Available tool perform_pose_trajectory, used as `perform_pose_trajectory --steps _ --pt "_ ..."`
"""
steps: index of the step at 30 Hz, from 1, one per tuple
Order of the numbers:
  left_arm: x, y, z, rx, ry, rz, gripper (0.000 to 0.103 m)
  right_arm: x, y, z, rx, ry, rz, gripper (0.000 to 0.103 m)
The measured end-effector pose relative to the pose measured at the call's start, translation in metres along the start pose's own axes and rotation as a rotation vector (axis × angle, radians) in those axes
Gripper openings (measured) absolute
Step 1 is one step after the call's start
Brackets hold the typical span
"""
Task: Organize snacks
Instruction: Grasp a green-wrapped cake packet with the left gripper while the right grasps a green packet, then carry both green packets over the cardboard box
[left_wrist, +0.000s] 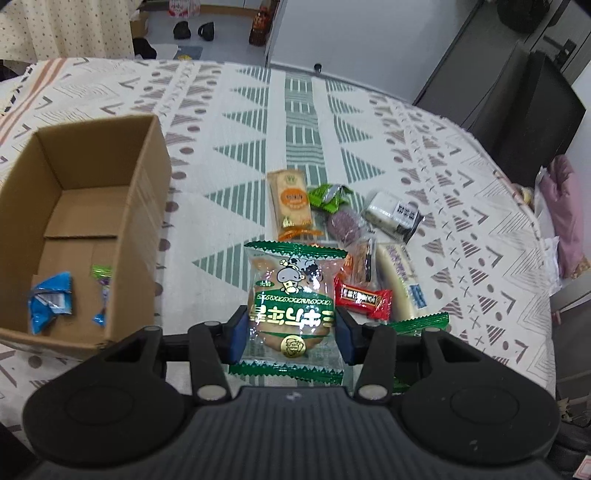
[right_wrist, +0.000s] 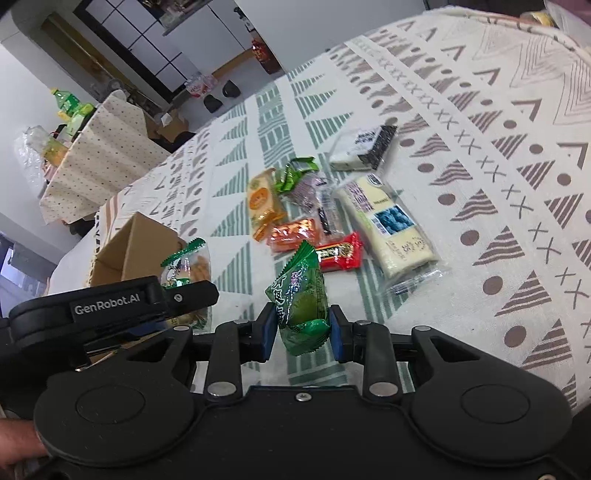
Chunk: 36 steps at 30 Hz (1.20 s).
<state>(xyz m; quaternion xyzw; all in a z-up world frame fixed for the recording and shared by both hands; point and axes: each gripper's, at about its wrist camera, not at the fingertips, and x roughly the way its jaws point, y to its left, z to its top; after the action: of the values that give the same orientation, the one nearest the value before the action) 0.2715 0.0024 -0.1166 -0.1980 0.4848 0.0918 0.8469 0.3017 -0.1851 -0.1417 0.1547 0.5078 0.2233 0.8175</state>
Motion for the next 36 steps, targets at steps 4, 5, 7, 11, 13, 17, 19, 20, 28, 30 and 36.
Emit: perform_pose_trajectory --steps 4,5,7,11,13,17,19,20,28,30,36 --pt "-0.016 0.006 0.001 -0.009 -0.03 -0.002 0.047 -0.008 0.011 0.001 -0.018 -0.021 0.007 0.029" --pt "-0.02 0.007 0.001 -0.011 -0.038 -0.003 0.047 -0.009 0.014 0.001 -0.02 -0.026 0.009 0.029" --pt "-0.026 0.011 0.001 -0.018 -0.05 -0.003 0.047 -0.012 0.019 0.002 -0.025 -0.035 0.013 0.029" --pt "-0.04 0.018 0.002 -0.032 -0.073 -0.005 0.047 -0.017 0.032 0.002 -0.045 -0.05 0.022 0.029" --pt "-0.046 0.023 0.003 -0.038 -0.083 -0.005 0.047 -0.019 0.038 0.002 -0.053 -0.056 0.026 0.029" --pt "-0.056 0.032 0.004 -0.052 -0.103 -0.006 0.047 -0.021 0.05 0.001 -0.073 -0.067 0.033 0.029" --pt "-0.06 0.037 0.004 -0.06 -0.111 -0.006 0.047 -0.022 0.056 0.002 -0.085 -0.071 0.035 0.029" --pt "-0.062 0.04 0.005 -0.064 -0.115 -0.006 0.047 -0.022 0.059 0.002 -0.091 -0.073 0.037 0.029" --pt "-0.079 0.058 0.008 -0.091 -0.143 -0.008 0.047 -0.025 0.081 0.003 -0.125 -0.09 0.049 0.029" --pt "-0.083 0.062 0.009 -0.096 -0.151 -0.008 0.047 -0.024 0.086 0.003 -0.134 -0.091 0.052 0.029" --pt "-0.094 0.082 0.014 -0.121 -0.174 0.002 0.047 -0.02 0.104 0.003 -0.16 -0.09 0.065 0.029"
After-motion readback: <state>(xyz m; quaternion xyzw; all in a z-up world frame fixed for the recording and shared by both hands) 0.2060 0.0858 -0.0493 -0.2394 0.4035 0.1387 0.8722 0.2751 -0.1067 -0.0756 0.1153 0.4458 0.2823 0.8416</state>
